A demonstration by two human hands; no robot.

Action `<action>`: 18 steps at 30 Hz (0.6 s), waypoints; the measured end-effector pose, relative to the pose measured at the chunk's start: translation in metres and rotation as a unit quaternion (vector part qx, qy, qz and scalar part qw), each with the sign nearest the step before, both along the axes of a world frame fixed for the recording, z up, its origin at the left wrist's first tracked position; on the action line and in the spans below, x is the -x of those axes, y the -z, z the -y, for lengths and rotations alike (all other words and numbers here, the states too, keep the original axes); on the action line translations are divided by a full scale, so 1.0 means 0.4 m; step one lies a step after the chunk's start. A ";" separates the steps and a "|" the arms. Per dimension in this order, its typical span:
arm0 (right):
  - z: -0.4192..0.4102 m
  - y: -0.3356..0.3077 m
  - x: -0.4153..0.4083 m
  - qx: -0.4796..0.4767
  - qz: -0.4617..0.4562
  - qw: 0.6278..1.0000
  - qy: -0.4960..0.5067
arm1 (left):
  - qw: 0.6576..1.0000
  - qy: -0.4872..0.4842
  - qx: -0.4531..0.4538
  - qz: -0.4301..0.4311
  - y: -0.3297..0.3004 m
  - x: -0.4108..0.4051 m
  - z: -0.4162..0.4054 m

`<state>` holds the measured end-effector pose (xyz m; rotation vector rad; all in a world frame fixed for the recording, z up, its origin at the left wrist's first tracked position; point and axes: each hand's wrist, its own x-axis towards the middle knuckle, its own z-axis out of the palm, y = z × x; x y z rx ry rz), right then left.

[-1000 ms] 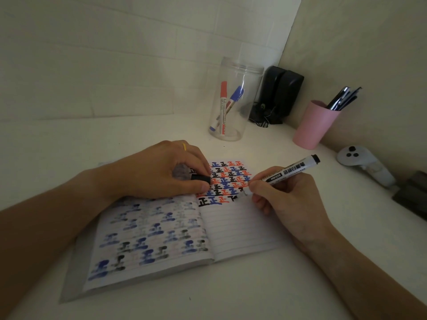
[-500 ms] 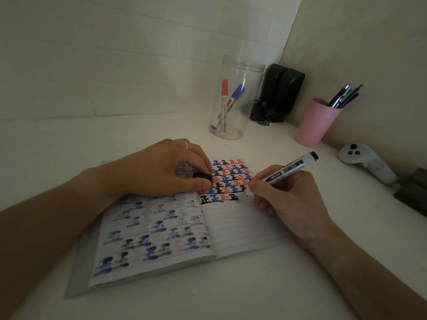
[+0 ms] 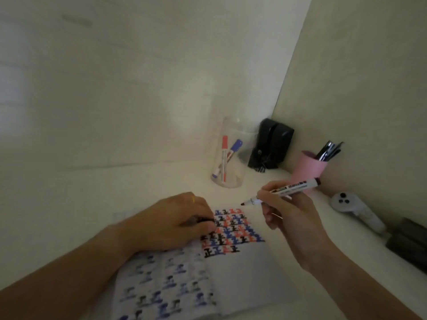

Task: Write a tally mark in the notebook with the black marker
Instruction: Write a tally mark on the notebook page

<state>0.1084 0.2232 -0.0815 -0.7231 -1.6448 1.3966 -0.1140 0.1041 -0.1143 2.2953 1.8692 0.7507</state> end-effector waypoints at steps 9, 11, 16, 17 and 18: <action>-0.016 0.025 0.082 0.048 -0.137 0.989 0.008 | 0.989 -0.072 -0.049 0.121 -0.009 0.001 -0.016; -0.019 0.031 0.080 0.059 -0.140 0.988 -0.014 | 0.987 -0.087 -0.075 0.109 -0.010 -0.002 -0.022; -0.021 0.032 0.074 0.090 -0.158 0.983 -0.036 | 0.982 -0.125 -0.127 0.059 -0.014 0.005 -0.021; -0.021 0.034 0.072 0.094 -0.157 0.982 -0.038 | 0.981 -0.127 -0.133 0.062 -0.015 0.008 -0.020; -0.022 0.036 0.070 0.093 -0.153 0.983 -0.040 | 0.980 -0.129 -0.137 0.065 -0.017 0.010 -0.018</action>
